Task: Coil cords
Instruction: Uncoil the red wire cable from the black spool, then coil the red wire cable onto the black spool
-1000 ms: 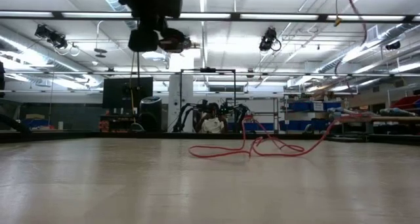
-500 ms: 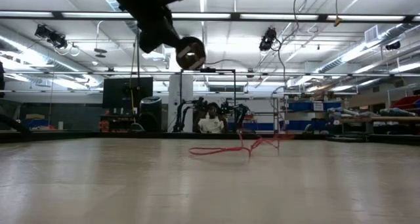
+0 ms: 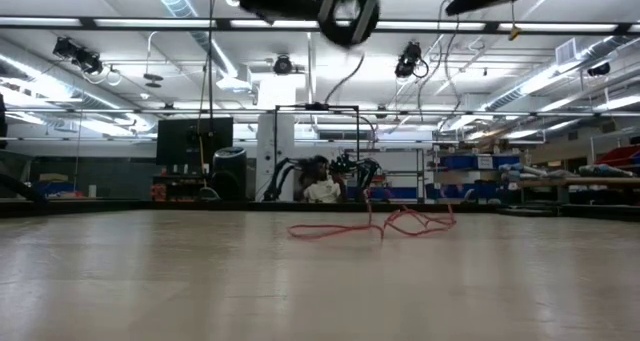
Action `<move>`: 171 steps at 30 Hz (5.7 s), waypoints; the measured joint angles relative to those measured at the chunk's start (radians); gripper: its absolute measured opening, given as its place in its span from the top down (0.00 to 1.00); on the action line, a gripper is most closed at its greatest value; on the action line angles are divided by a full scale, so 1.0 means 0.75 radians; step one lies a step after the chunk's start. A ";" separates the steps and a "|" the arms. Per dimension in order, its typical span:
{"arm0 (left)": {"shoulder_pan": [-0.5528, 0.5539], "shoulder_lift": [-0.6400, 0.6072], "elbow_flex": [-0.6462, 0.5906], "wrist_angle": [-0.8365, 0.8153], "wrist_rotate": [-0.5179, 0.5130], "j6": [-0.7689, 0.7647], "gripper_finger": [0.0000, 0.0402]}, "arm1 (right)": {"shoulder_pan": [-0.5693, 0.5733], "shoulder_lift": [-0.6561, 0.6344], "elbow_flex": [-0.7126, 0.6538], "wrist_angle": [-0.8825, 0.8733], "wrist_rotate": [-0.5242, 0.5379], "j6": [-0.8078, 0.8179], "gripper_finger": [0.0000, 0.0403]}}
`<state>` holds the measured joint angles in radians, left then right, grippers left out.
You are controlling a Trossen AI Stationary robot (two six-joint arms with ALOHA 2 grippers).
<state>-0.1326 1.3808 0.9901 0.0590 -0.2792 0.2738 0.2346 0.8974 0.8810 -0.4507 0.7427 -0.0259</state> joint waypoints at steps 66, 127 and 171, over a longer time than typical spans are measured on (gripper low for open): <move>0.383 -0.001 0.000 -0.733 0.023 -0.131 1.00 | -0.034 -0.321 0.001 0.003 0.717 -0.161 0.99; 0.339 0.000 0.000 0.408 -0.085 0.042 1.00 | -0.137 0.311 0.000 -0.058 -0.898 0.055 0.98; 0.343 0.000 0.000 -1.101 -0.566 0.048 1.00 | 0.185 -0.215 0.000 0.760 -0.383 -0.446 1.00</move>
<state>0.1247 1.3808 0.9901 -0.7666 -0.7037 0.3101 0.3737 0.7362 0.8810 0.1195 0.4557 -0.3603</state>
